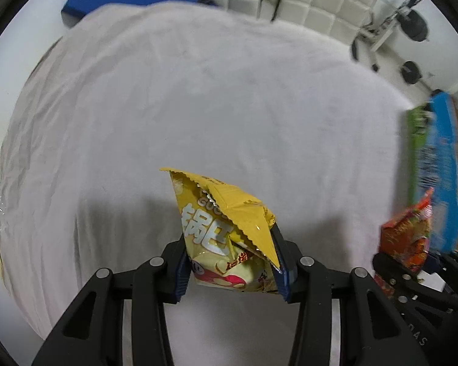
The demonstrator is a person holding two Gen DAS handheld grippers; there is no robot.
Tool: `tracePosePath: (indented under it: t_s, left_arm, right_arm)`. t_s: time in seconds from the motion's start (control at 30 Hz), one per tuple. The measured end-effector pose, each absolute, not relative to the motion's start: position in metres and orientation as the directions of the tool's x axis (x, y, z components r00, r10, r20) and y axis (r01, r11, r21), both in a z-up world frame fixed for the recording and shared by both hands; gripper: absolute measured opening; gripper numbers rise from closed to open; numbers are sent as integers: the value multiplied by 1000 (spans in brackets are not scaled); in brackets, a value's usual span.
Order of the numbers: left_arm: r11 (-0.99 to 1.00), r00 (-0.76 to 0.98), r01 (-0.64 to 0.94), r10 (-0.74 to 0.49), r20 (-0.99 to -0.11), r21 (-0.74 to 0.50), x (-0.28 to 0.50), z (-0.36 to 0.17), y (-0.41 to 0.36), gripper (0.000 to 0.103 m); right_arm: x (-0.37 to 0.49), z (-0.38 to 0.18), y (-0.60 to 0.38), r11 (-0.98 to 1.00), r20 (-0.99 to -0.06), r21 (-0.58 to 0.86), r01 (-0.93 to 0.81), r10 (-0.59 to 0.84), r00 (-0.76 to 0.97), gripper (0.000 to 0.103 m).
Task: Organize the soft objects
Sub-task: 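Carry both held packets over the cardboard box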
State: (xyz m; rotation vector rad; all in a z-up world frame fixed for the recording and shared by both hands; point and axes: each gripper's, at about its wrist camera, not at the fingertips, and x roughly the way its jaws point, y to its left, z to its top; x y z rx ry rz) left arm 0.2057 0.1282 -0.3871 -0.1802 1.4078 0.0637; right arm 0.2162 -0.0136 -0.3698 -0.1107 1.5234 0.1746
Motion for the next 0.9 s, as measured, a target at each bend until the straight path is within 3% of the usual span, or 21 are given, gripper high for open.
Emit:
tracePosePath:
  t_s: [0.33,0.53,0.9]
  left_arm:
    - [985,296,-41,-147,-944,-166,181,-291,95,41]
    - [978,344,58,-206,-916,-199,156,-232,60,42]
    - [957,376,171,-284,-882,-235,130,-177,3,42]
  right_arm:
    - [169,-263,-70,991,-979,99,-92,113,170,47]
    - [121,-230,-124,992,-966,124,-13,123,228,47]
    - [56,-180,-215,984,-946,140,108,101,308,47]
